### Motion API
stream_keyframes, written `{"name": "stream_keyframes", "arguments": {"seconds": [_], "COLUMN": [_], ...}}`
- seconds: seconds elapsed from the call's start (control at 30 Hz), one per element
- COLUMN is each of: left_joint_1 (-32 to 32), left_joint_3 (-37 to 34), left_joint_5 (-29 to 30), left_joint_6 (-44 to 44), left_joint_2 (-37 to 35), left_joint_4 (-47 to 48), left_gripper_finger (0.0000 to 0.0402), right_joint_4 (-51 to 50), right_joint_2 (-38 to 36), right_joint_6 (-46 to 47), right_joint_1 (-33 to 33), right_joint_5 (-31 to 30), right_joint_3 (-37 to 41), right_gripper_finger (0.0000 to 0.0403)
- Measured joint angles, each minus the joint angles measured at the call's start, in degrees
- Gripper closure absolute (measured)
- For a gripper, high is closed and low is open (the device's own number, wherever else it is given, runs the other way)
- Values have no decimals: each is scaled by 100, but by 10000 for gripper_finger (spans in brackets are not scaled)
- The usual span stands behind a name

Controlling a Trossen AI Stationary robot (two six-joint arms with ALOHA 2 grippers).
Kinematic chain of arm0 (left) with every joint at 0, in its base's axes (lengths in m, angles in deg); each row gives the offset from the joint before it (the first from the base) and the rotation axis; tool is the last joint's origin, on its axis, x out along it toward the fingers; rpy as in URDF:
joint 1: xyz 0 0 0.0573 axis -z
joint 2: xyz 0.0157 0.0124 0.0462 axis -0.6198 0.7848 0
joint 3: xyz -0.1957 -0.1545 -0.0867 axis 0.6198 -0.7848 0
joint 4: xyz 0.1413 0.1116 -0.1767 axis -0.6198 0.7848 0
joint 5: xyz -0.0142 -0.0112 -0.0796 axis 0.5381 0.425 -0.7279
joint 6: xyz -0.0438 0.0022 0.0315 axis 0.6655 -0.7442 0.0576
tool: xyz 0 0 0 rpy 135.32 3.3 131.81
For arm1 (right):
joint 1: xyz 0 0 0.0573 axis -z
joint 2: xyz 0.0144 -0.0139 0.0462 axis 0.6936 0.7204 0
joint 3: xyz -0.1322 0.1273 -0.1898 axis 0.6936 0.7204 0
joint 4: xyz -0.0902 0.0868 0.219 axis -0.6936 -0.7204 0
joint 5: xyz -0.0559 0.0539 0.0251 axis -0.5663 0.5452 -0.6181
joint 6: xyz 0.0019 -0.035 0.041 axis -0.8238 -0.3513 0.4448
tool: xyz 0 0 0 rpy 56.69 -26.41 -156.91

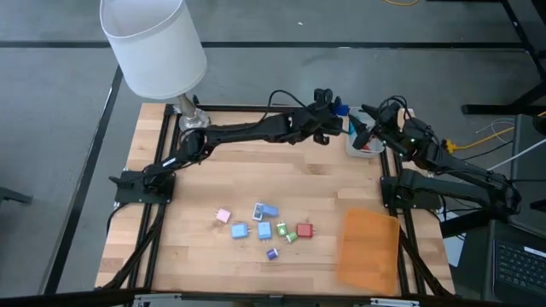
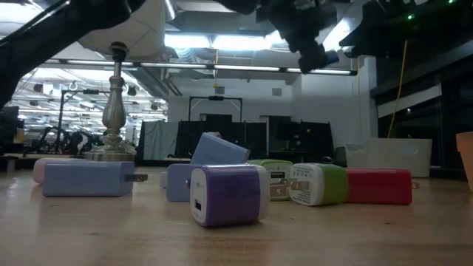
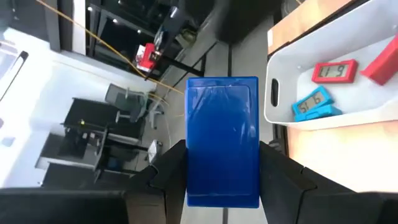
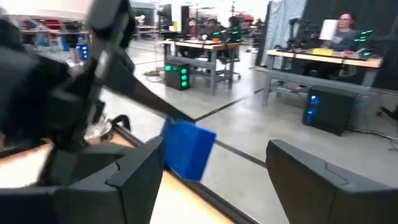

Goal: Pick & Place Office items
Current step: Put the blue digital clock into the gray bin

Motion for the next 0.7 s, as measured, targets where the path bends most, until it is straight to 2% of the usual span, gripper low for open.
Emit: {"name": "stream_keyframes", "arguments": {"seconds": [0.17, 0.4, 0.57, 0.7], "left_joint_1": [227, 367, 467, 543], "left_joint_3": [2, 0, 0, 0], "left_joint_5": [303, 442, 447, 447], "left_joint_6": [-233, -317, -352, -472], "left_joint_2": [-83, -66, -66, -66], "left_joint_4": [-61, -46, -85, -193], "left_gripper_finger": [251, 251, 251, 251], "right_joint_4": [7, 7, 14, 55], "right_joint_2": [2, 2, 2, 1], "right_joint_6": [113, 182, 339, 347], "right_joint_1": [-2, -2, -4, -2], "right_joint_5": [609, 684, 1112, 1233], "right_joint_3": [-13, -13, -12, -12], "right_gripper_finger": [128, 128, 128, 128]}}
